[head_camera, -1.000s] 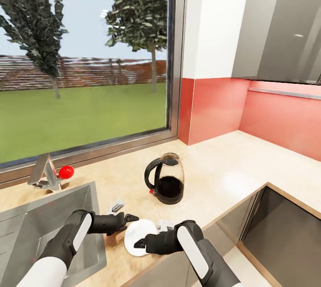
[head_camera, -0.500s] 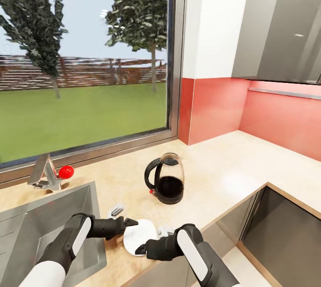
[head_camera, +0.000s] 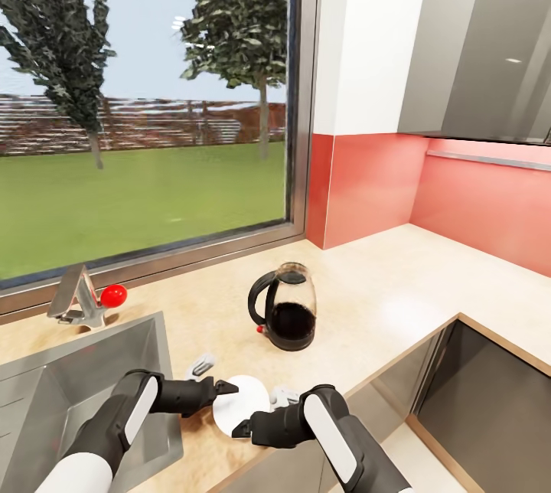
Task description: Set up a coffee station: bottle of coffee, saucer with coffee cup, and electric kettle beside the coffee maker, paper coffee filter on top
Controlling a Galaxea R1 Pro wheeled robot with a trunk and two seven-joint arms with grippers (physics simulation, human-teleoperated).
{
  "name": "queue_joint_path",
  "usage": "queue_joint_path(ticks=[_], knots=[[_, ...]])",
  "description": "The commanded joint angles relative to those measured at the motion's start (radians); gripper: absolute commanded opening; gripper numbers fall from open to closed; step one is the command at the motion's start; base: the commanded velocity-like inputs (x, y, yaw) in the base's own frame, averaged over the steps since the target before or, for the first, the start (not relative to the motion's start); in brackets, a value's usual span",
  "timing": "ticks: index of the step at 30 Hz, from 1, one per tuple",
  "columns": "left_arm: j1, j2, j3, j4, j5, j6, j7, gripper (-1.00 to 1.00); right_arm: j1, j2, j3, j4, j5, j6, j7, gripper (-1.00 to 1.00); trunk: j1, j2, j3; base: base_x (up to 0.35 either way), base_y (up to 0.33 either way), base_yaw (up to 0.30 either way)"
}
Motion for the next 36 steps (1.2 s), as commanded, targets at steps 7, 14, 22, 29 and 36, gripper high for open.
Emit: queue_joint_path(ticks=[7, 14, 22, 29, 36], knots=[[0.0, 0.0, 0.001, -0.001, -0.006, 0.006, -0.004, 1.0, 0.0, 0.0, 0.001, 0.0, -0.002, 0.004, -0.007, 1.0, 0.0, -0.001, -0.001, 0.0, 0.0, 0.0], [0.0, -0.001, 0.002, -0.001, -0.005, 0.008, -0.005, 1.0, 0.0, 0.0, 0.001, 0.0, -0.002, 0.004, -0.007, 1.0, 0.0, -0.001, -0.001, 0.0, 0.0, 0.0], [0.0, -0.002, 0.004, -0.001, -0.002, 0.008, -0.007, 1.0, 0.0, 0.0, 0.001, 0.0, -0.002, 0.004, -0.007, 1.0, 0.0, -0.001, -0.001, 0.0, 0.0, 0.0], [0.0, -0.002, 0.004, -0.001, 0.0, 0.009, -0.007, 1.0, 0.0, 0.0, 0.001, 0.0, -0.002, 0.004, -0.007, 1.0, 0.0, -0.001, -0.001, 0.0, 0.0, 0.0], [-0.001, -0.003, 0.004, -0.001, 0.002, 0.01, -0.008, 1.0, 0.0, 0.0, 0.002, 0.0, -0.002, 0.004, -0.007, 1.0, 0.0, -0.001, -0.001, 0.0, 0.0, 0.0]])
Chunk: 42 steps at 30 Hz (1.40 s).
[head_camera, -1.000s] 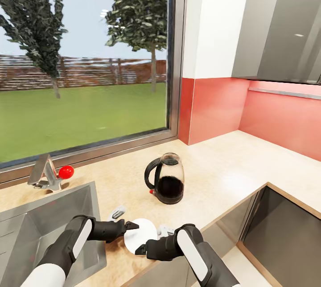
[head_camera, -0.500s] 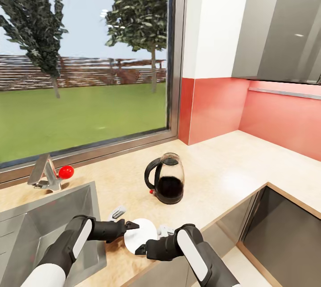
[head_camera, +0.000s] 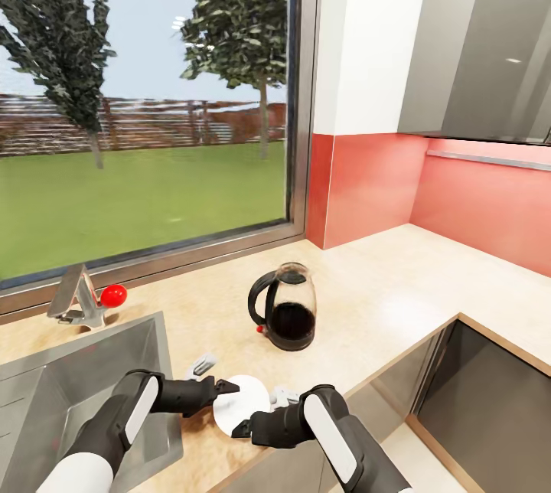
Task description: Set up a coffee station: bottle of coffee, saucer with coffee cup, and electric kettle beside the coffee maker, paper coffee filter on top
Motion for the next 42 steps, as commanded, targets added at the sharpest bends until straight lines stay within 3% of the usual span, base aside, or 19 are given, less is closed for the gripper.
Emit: queue_joint_path(ticks=[1, 29, 30, 42], knots=[[0.0, -0.001, 0.002, 0.0, -0.006, 0.003, -0.004, 1.0, 0.0, 0.0, 0.001, 0.0, -0.002, 0.004, -0.007, 1.0, 0.001, -0.001, -0.001, 0.0, 0.0, 0.0], [-0.001, -0.038, 0.0, 0.0, -0.011, 0.008, -0.005, 1.0, 0.0, 0.0, 0.001, 0.0, -0.002, 0.004, -0.007, 1.0, 0.001, -0.001, -0.001, 0.0, 0.0, 0.0], [-0.001, -0.038, 0.0, 0.0, -0.011, 0.008, -0.005, -1.0, 0.0, 0.0, 0.001, 0.0, -0.002, 0.004, -0.007, 1.0, 0.001, -0.001, -0.001, 0.0, 0.0, 0.0], [-0.001, -0.037, -0.002, -0.002, -0.012, 0.009, -0.005, -1.0, 0.0, 0.0, 0.001, 0.0, -0.002, 0.004, -0.007, 1.0, 0.001, -0.001, -0.001, 0.0, 0.0, 0.0]])
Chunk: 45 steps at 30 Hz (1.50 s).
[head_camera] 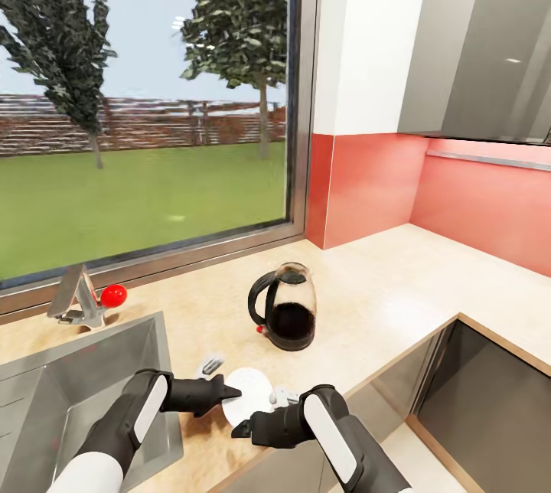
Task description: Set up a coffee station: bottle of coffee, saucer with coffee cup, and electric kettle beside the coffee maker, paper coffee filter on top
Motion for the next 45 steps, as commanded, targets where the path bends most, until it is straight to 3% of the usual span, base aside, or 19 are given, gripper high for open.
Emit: queue_joint_path(ticks=[1, 18, 25, 31, 37, 45], knots=[[0.0, 0.0, 0.001, 0.001, -0.045, -0.009, -0.006, -1.0, 0.0, 0.0, 0.001, 0.0, -0.001, 0.004, -0.007, 1.0, 0.001, -0.001, -0.001, 0.0, 0.0, 0.0], [-0.007, 0.014, 0.008, -0.01, -0.037, -0.007, -0.006, -1.0, 0.0, 0.0, -0.002, -0.02, -0.003, 0.004, -0.008, 1.0, 0.001, -0.001, -0.001, 0.0, 0.0, 0.0], [-0.013, 0.036, 0.012, -0.011, -0.036, -0.006, -0.007, -1.0, 0.0, 0.0, -0.007, -0.119, -0.001, 0.004, -0.01, 1.0, 0.001, -0.001, -0.001, 0.0, 0.0, 0.0], [-0.019, 0.094, 0.018, -0.014, -0.012, -0.004, -0.009, -1.0, 0.0, 0.0, -0.008, -0.139, -0.001, 0.004, -0.01, 1.0, 0.001, -0.001, -0.001, 0.0, 0.0, 0.0], [-0.035, 0.181, 0.035, -0.015, 0.085, -0.003, -0.009, -1.0, 0.0, 0.0, -0.014, -0.141, -0.002, 0.004, -0.01, 1.0, 0.001, -0.001, -0.001, 0.0, 0.0, 0.0], [-0.038, 0.288, 0.037, -0.018, 0.231, 0.0, -0.009, -1.0, 0.0, 0.0, -0.066, -0.19, -0.002, 0.004, -0.01, 1.0, 0.001, -0.001, -0.001, 0.0, 0.0, 0.0]])
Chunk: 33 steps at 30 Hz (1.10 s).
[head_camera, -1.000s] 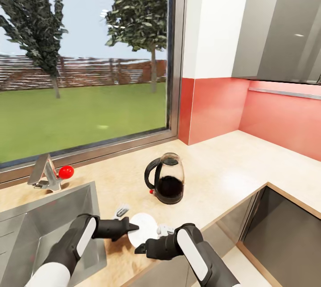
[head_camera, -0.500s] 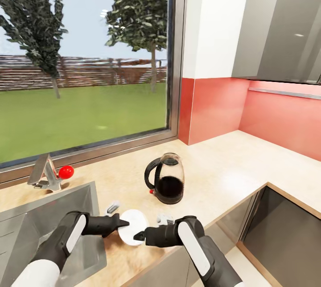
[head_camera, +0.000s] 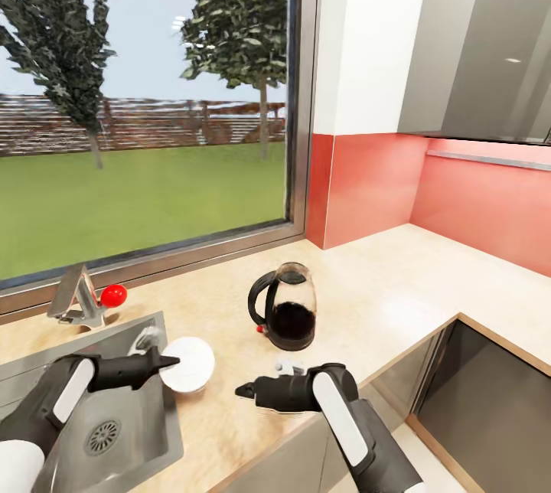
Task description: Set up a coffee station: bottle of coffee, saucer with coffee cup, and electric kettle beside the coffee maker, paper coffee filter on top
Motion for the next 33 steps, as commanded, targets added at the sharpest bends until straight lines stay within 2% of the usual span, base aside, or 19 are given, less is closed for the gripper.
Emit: queue_joint_path(ticks=[1, 4, 6, 14, 20, 27, 33], knots=[[0.0, 0.009, 0.001, 0.0, 0.014, 0.003, -0.004, -1.0, 0.0, 0.0, -0.002, -0.015, -0.006, 0.003, -0.007, 1.0, 0.0, -0.001, -0.001, -0.024, 0.0, 0.0], [-0.001, 0.022, 0.001, -0.004, 0.055, 0.003, -0.004, -1.0, 0.0, 0.0, -0.005, -0.049, -0.006, 0.003, -0.007, 1.0, 0.0, -0.001, -0.001, -0.184, 0.0, 0.0], [0.001, 0.024, 0.0, -0.022, 0.062, 0.003, -0.004, -1.0, 0.0, 0.0, -0.004, -0.063, -0.006, 0.003, -0.007, 1.0, 0.0, -0.001, -0.001, -0.297, 0.0, 0.0], [0.009, 0.022, -0.002, -0.082, 0.075, 0.009, -0.004, -1.0, 0.0, 0.0, -0.003, -0.079, -0.006, 0.003, -0.007, 1.0, 0.0, -0.001, -0.001, -0.329, 0.0, 0.0], [0.011, 0.02, -0.009, -0.087, 0.099, 0.009, -0.004, -1.0, 0.0, 0.0, -0.003, -0.081, -0.006, 0.003, -0.007, 1.0, 0.0, -0.001, -0.001, -0.337, -0.043, 0.0], [0.012, 0.017, -0.01, -0.087, 0.103, 0.009, -0.004, -1.0, 0.0, 0.0, 0.0, -0.079, -0.005, 0.003, -0.006, 1.0, 0.0, -0.001, -0.001, -0.338, -0.102, 0.0], [0.012, 0.015, -0.01, -0.087, 0.104, 0.009, -0.007, -1.0, 0.018, 0.0, 0.003, -0.039, -0.001, 0.003, -0.006, 1.0, 0.0, -0.001, -0.001, -0.337, -0.108, 0.0]])
